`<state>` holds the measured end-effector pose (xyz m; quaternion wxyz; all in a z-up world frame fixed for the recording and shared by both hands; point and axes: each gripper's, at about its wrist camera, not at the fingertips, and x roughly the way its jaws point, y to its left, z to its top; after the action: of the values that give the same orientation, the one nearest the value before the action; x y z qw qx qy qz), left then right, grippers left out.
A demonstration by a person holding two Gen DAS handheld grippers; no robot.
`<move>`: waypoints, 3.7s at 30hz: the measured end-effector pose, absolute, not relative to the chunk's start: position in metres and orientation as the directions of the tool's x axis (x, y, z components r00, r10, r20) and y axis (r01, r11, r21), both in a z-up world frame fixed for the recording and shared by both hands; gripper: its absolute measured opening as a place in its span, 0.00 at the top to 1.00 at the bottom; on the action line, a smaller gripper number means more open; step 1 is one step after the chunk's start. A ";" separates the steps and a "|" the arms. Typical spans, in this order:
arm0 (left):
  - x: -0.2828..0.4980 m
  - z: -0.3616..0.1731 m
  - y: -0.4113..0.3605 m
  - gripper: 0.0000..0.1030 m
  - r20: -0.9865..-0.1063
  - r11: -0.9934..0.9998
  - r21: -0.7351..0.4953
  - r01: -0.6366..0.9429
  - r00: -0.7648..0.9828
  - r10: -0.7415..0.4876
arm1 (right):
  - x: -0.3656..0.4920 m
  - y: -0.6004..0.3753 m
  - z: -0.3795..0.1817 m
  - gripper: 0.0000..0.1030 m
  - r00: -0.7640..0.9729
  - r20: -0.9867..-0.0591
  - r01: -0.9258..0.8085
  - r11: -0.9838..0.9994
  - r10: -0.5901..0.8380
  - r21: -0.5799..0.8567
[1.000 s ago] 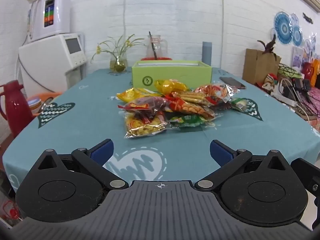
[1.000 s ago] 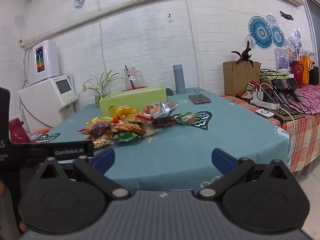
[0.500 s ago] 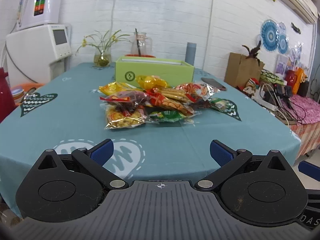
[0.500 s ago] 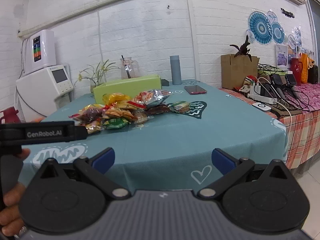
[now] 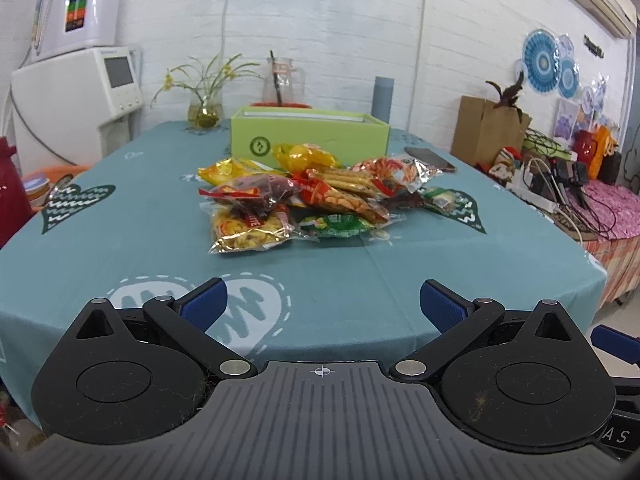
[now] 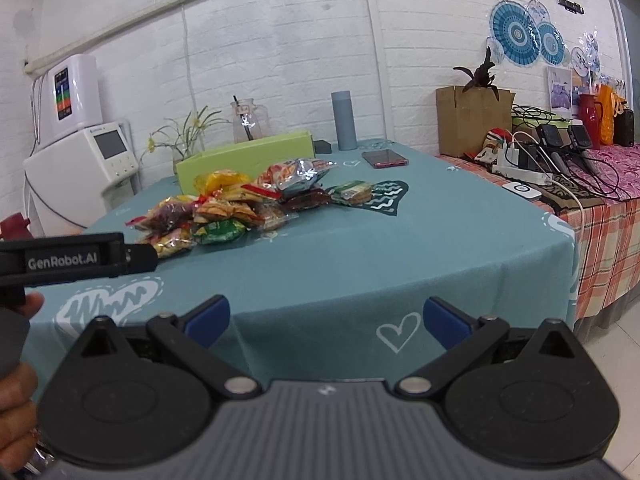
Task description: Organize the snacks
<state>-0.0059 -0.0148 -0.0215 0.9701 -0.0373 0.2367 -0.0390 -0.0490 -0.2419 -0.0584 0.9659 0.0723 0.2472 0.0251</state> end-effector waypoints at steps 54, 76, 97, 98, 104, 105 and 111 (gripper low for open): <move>-0.003 -0.028 -0.019 0.10 -0.479 0.993 -0.100 0.069 0.871 -0.109 | -0.047 -0.232 -0.066 0.01 0.858 -0.499 -0.051 0.988 0.118 0.146; -0.003 -0.031 -0.021 0.10 -0.484 0.992 -0.101 0.071 0.868 -0.111 | -0.047 -0.226 -0.069 0.01 0.854 -0.506 -0.065 0.989 0.125 0.133; 0.064 -0.047 0.040 0.10 -0.576 0.991 -0.115 -0.071 0.818 -0.009 | 0.106 -0.220 -0.092 0.00 0.809 -0.576 -0.096 0.994 0.113 0.059; 0.067 -0.048 0.043 0.10 -0.586 0.991 -0.115 -0.075 0.810 -0.007 | 0.111 -0.220 -0.096 0.00 0.796 -0.593 -0.104 0.992 0.124 0.068; 0.092 -0.047 0.055 0.13 -0.639 0.986 -0.161 -0.053 0.767 -0.063 | 0.117 -0.221 -0.102 0.01 0.811 -0.567 -0.147 0.989 0.141 0.037; 0.094 -0.045 0.058 0.13 -0.639 0.984 -0.172 -0.042 0.765 -0.079 | 0.115 -0.224 -0.104 0.01 0.817 -0.556 -0.161 0.987 0.151 0.031; 0.121 -0.006 0.094 0.10 -0.583 0.970 -0.232 0.073 0.788 -0.199 | 0.114 -0.218 -0.058 0.00 0.788 -0.516 -0.286 0.941 0.337 0.178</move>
<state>0.1208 0.0936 -0.0062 0.9402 -0.0991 0.3178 -0.0721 0.1142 -0.2175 -0.0585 0.9444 0.0450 0.2808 0.1650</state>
